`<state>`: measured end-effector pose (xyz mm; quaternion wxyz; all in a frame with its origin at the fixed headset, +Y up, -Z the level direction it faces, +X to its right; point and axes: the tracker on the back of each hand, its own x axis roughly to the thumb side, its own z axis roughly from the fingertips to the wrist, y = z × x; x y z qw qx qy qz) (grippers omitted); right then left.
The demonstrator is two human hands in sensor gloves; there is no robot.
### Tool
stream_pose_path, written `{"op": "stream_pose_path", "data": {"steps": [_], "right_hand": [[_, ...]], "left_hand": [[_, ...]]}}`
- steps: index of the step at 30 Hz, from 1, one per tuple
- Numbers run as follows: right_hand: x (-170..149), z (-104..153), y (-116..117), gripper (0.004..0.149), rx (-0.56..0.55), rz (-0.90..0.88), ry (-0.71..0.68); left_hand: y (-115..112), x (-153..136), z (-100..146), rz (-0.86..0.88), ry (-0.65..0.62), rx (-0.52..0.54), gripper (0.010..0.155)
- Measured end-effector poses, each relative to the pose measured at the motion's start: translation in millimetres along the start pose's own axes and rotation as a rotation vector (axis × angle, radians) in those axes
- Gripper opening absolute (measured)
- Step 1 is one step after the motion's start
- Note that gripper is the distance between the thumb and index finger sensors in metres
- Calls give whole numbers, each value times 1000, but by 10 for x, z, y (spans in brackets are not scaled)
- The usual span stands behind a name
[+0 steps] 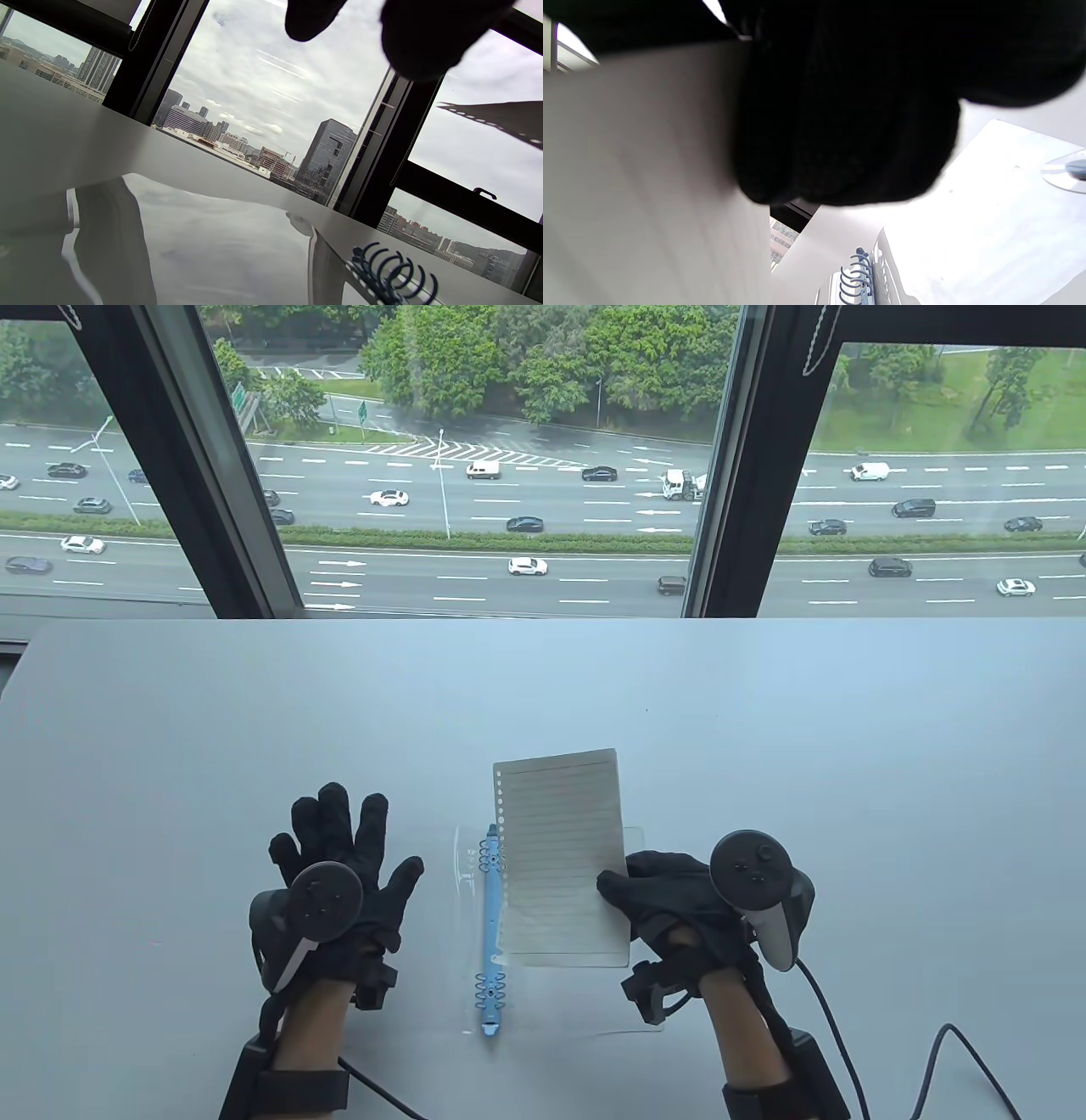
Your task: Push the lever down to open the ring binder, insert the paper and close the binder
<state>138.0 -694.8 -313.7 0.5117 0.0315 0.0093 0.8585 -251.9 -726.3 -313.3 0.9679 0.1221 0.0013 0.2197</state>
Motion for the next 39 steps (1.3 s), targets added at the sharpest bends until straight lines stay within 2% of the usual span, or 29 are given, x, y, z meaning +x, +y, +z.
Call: {"op": "stream_pose_path", "data": {"steps": [3,9,15,21,39], "right_hand": [[-57,33,23,36,20,-52,22],[-44,41,212,37,98,-29,60],[-74,24,359,37,151,87,110],[-15,53,360,37,128,198,84],[62,78,383,37,154,310,-3]], "left_hand": [[-10,25,10,-21,-16,-4,82],[-17,23,25,-12,-14,-6,82],[-25,10,27,0,2,-14,81],[-42,-11,19,11,12,-24,82],[-39,-31,25,15,9,-3,81]]}}
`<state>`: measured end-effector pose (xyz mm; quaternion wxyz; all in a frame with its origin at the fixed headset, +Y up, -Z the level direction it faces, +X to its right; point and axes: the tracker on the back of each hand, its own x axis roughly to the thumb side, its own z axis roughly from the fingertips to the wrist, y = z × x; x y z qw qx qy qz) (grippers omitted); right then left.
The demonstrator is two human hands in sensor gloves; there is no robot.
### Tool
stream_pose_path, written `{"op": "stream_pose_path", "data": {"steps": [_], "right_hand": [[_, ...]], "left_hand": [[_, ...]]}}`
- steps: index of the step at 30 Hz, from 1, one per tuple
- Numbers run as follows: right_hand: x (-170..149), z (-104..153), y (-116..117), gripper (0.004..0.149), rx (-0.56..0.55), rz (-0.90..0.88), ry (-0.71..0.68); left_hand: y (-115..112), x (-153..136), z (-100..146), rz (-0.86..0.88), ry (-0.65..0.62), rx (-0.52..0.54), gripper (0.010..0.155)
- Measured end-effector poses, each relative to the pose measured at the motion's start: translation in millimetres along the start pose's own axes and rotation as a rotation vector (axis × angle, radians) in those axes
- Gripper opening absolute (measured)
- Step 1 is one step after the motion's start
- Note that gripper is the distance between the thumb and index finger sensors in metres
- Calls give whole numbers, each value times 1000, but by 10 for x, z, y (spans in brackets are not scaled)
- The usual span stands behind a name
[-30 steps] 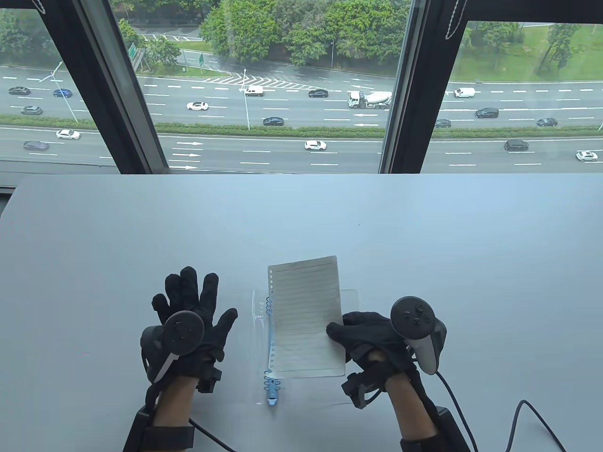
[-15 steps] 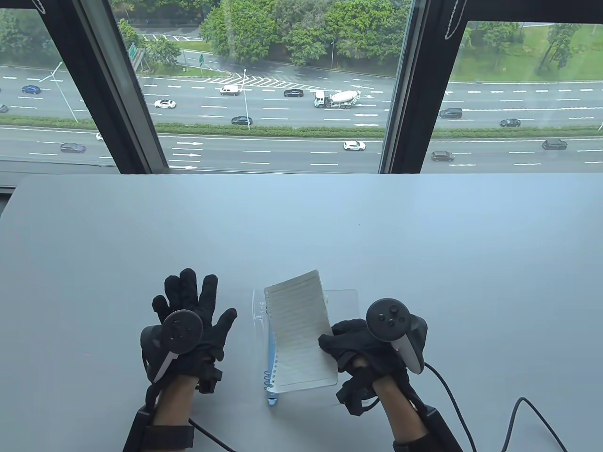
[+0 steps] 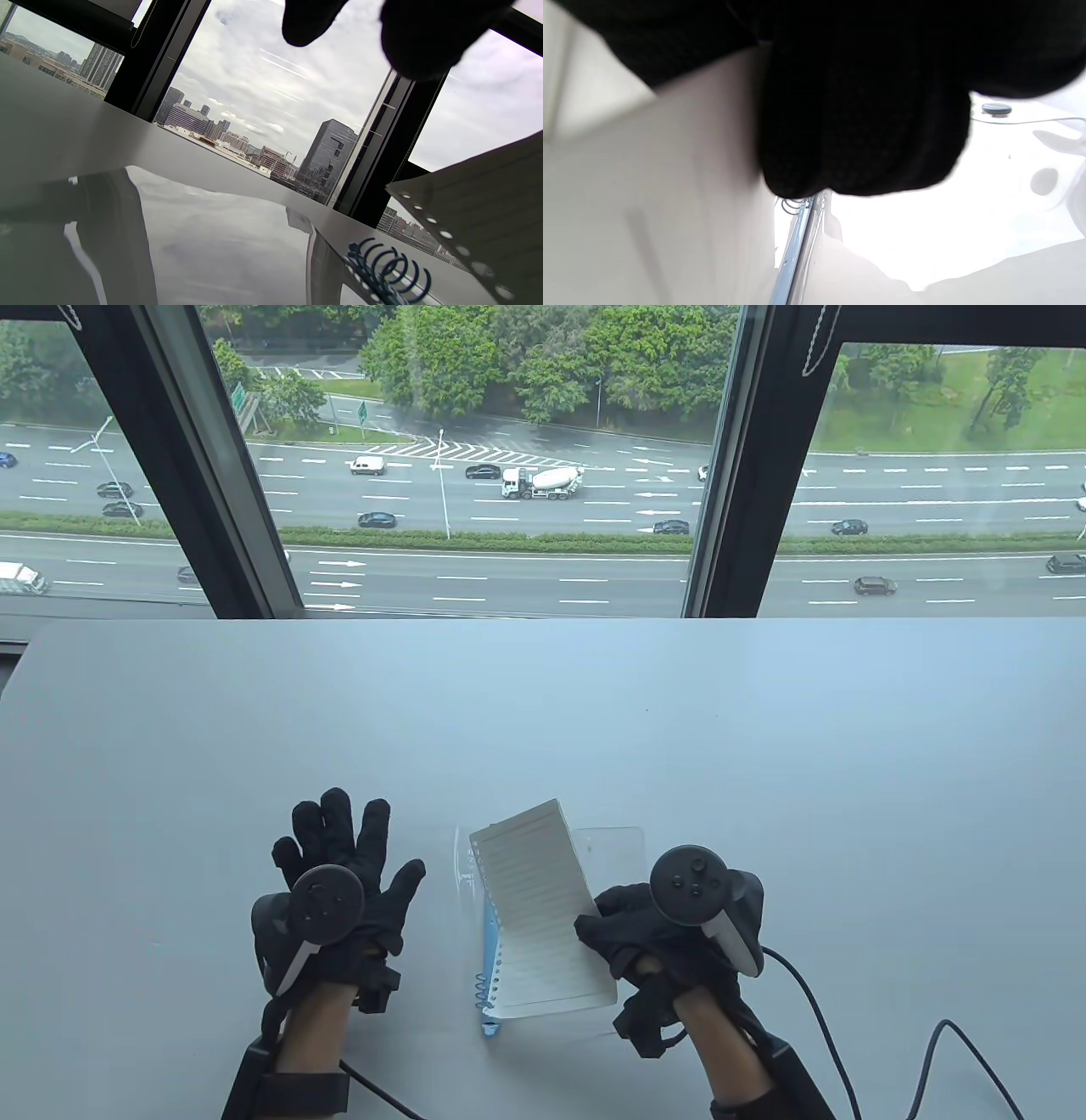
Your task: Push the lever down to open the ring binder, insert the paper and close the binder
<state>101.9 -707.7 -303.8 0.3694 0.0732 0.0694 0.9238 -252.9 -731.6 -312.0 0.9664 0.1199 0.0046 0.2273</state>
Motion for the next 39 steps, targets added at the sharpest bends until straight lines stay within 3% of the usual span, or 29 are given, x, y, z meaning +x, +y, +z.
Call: {"op": "stream_pose_path", "data": {"steps": [33,39], "right_hand": [[158,89,-17,37,-84,126,-189],[144,80,34,43,-84,152,-106]], "left_hand": [[2,6,11,6,-4,12,81],[3,-1,16,6,2,7,81]]}}
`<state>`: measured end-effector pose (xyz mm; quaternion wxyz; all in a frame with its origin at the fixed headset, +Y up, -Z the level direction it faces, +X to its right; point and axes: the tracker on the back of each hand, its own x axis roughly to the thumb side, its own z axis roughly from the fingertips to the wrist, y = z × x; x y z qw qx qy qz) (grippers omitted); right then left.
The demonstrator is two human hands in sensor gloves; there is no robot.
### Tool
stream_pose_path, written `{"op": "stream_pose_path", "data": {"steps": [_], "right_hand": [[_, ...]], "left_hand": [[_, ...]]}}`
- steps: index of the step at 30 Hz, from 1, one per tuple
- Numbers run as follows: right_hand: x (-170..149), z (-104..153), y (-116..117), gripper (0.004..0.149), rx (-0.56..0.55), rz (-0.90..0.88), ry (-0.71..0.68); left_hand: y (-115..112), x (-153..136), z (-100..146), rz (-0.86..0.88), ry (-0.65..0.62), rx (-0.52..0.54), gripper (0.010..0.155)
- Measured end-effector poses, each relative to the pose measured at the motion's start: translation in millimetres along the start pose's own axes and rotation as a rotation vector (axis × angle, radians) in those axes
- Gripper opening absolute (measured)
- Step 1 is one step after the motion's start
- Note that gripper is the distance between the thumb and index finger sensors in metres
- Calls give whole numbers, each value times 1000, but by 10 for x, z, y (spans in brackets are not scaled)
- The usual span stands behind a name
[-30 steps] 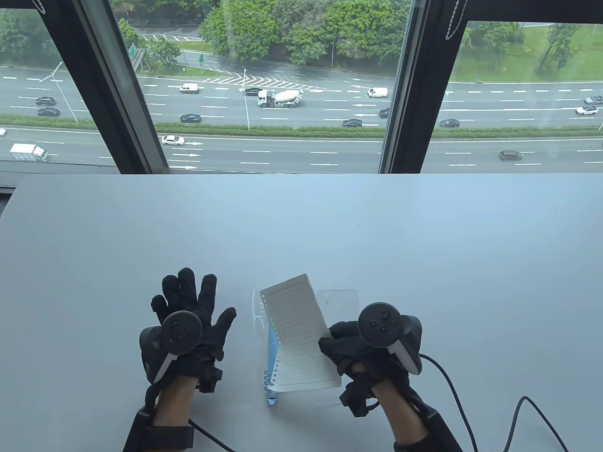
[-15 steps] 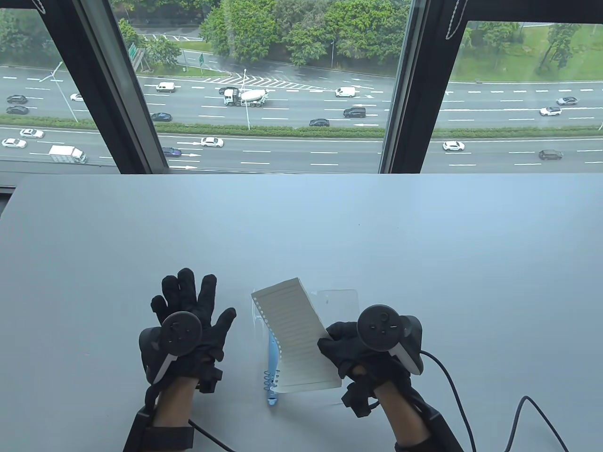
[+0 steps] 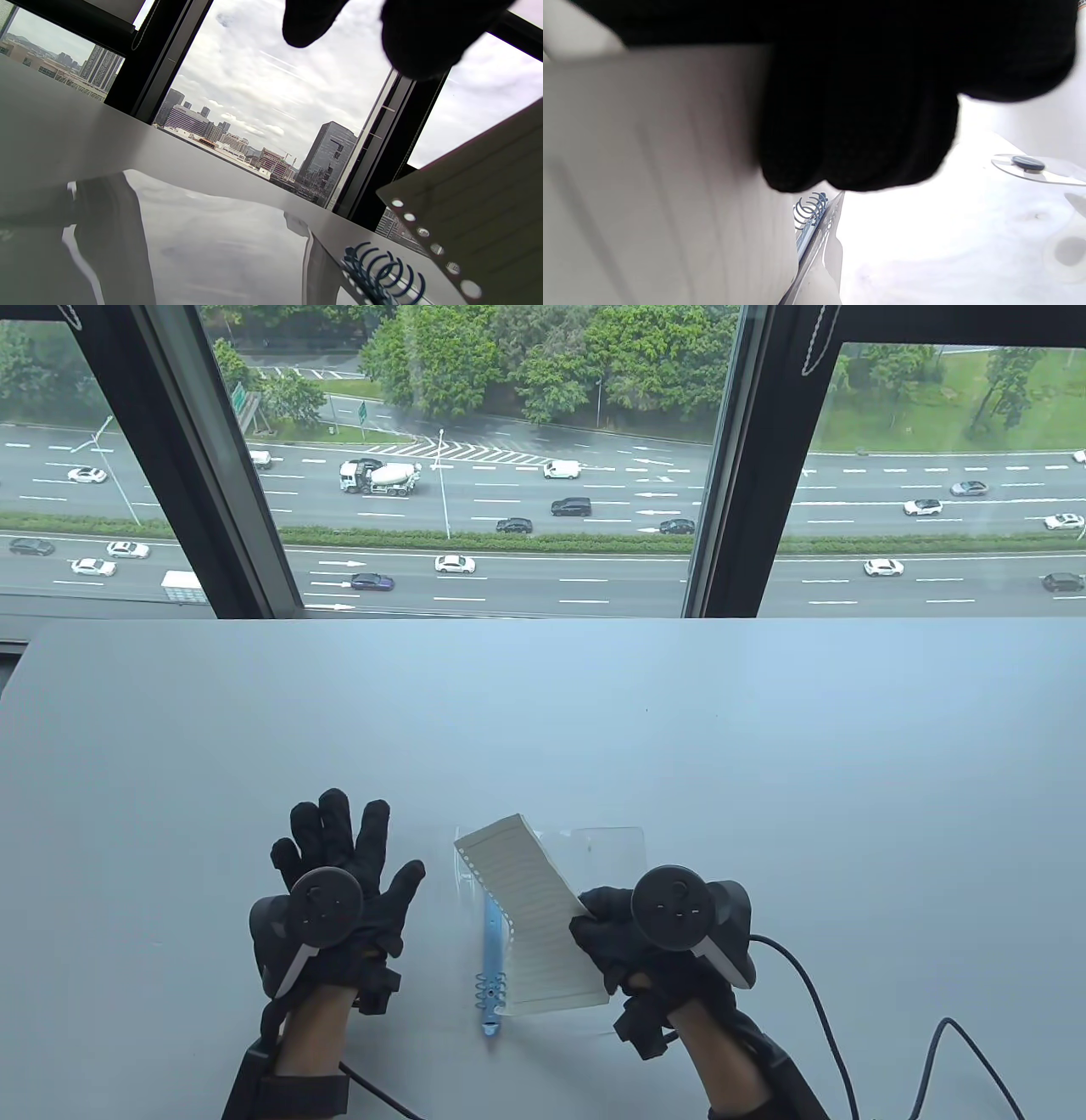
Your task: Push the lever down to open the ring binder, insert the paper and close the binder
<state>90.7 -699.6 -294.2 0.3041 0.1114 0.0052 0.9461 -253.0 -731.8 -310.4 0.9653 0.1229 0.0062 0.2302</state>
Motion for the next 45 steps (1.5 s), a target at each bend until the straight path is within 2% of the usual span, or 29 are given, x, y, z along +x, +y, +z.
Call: {"op": "stream_pose_path", "data": {"steps": [5,19,40,45], "right_hand": [[-4,-9,48,50,3,7,14],[57,0,77,58,-55,-10,-9],[55,18,64,55,-166,-44,8],[51,16,65,56,-158,-36,33]], "left_hand": [[3,0,4,3,3,-3,81],[4,2,10,15,3,-12,81],[9,7,14,29,1,-16,81],[9,10,17,30,2,-17,81]]}}
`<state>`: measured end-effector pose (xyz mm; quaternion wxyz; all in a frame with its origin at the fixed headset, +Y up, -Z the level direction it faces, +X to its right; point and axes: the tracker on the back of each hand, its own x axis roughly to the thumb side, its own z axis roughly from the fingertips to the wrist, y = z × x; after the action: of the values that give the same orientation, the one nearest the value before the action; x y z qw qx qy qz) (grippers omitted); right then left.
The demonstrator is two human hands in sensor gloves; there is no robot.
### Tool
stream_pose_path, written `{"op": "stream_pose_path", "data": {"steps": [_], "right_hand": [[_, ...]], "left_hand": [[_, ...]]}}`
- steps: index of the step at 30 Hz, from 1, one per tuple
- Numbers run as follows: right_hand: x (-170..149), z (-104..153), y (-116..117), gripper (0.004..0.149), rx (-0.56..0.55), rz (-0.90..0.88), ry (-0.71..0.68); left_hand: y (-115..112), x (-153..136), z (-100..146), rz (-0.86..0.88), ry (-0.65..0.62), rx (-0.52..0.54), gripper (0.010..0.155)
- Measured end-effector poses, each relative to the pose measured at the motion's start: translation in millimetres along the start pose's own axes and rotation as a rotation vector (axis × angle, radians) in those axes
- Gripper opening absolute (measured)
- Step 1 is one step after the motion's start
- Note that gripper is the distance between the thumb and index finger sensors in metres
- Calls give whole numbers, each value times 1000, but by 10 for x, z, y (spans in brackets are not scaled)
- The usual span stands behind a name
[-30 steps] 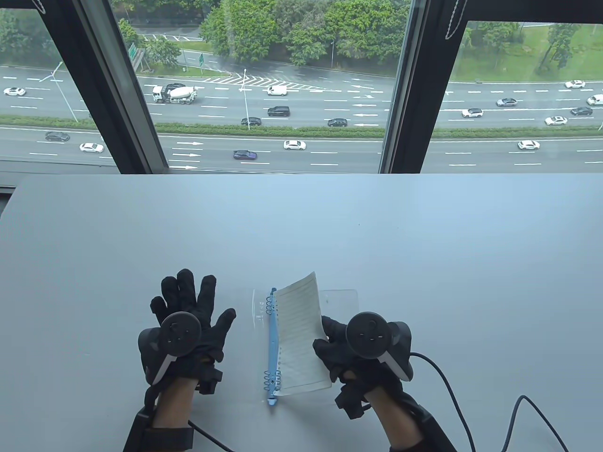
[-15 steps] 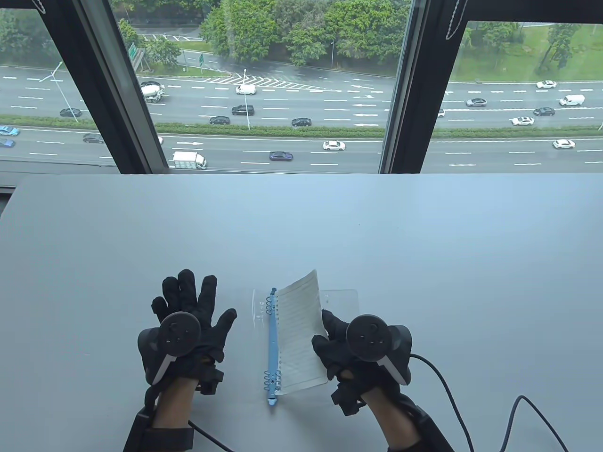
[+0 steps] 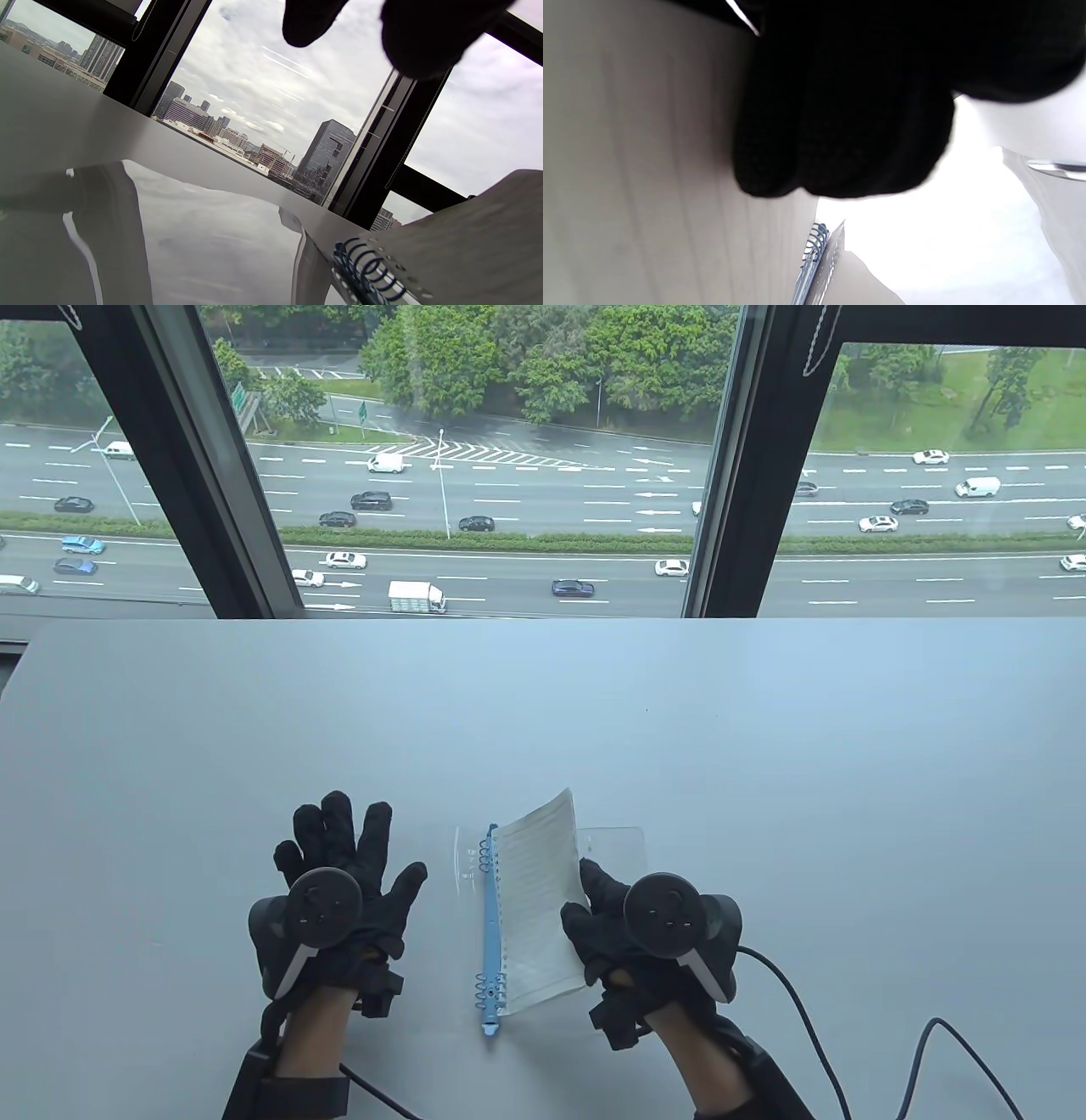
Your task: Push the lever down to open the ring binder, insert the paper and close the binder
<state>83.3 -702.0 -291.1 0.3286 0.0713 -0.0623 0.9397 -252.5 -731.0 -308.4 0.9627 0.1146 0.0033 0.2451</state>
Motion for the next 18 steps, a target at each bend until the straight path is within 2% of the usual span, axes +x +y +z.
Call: {"op": "stream_pose_path", "data": {"steps": [7,18], "right_hand": [[-79,-24,3,57,44,21,57],[-71,-29,-1,55,42,-18,32]], "left_hand": [[2,3,0,4,-3,0,81],[5,5,3,5,-4,-3,81]]}}
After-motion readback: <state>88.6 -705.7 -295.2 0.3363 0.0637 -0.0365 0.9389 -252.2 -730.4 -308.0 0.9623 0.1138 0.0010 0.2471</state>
